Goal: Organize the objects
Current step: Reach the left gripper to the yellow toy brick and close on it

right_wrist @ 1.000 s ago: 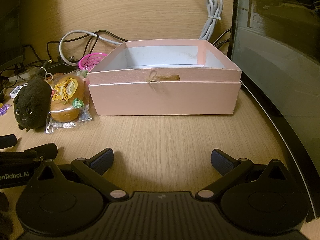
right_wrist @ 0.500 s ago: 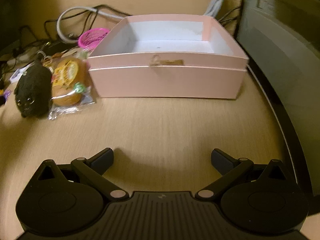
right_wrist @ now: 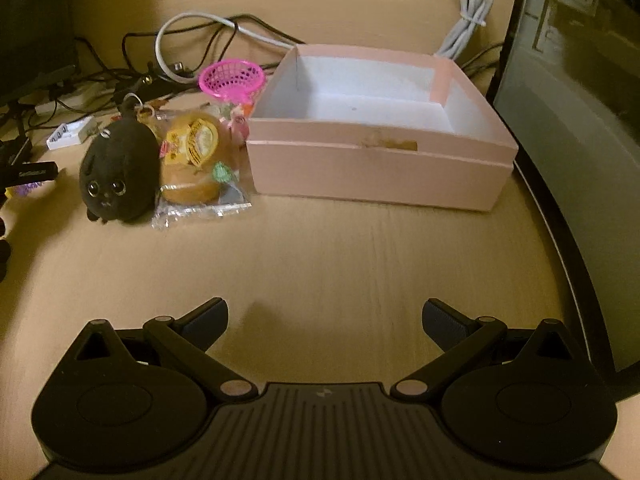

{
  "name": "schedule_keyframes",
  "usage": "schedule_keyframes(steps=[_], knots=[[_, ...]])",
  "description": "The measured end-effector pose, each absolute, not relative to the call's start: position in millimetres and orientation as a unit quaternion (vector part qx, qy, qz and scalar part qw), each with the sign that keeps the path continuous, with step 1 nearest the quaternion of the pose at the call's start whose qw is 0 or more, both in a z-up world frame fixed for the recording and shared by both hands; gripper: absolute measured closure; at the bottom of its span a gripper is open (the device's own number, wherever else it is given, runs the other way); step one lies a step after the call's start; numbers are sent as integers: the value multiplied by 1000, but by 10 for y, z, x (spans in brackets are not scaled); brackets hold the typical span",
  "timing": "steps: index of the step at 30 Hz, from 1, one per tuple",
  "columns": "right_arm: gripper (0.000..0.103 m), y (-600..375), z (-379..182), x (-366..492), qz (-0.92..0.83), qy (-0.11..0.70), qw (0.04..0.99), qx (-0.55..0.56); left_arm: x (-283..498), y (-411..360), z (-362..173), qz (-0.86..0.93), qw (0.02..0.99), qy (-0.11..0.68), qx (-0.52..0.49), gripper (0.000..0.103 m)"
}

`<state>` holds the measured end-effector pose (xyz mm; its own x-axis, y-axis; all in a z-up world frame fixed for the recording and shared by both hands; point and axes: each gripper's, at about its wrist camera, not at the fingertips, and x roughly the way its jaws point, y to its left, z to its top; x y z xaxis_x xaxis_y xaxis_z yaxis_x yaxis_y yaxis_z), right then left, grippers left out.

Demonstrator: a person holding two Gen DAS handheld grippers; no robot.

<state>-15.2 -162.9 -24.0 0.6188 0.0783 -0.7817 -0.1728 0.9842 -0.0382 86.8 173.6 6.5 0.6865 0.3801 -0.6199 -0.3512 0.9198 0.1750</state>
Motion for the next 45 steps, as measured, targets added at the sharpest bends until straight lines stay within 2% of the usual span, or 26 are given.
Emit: schedule_keyframes(steps=[8,10,12,14,15,18,22,29,30,34,36,39,45], knots=[[0,-1553,-232,-80,76,427,899,-57,885,1776,103,192,917,349,-19,5],[0,-1533,-237,-80,79,425,900,-56,842,1806,147,161,923,345,-50,5],[0,-1519,-219,-97,83,420,902,-56,704,1874,230,85,930,335,-123,6],[0,-1494,-183,-128,88,410,906,-61,532,1907,293,25,931,321,-174,12],[0,-1474,-162,-147,91,402,909,-66,430,1870,331,26,935,312,-167,15],[0,-1393,-162,-177,101,392,910,-83,296,1827,335,77,938,311,-133,15],[0,-1319,-233,-195,104,401,906,-87,419,1983,167,132,907,356,-179,16],[0,-1310,-428,-216,113,438,889,-67,690,2062,128,175,900,345,-200,18],[0,-1318,-461,-219,114,442,888,-63,732,2063,118,173,902,343,-195,22],[0,-1360,-488,-247,114,437,891,-49,831,2076,75,141,916,341,-155,59],[0,-1362,-496,-264,115,433,893,-49,813,2057,62,121,921,342,-141,67],[0,-1373,-508,-287,116,429,895,-47,742,2013,35,59,928,343,-135,74],[0,-1356,-496,-276,104,437,892,-43,406,1770,14,-8,937,341,-72,71]])
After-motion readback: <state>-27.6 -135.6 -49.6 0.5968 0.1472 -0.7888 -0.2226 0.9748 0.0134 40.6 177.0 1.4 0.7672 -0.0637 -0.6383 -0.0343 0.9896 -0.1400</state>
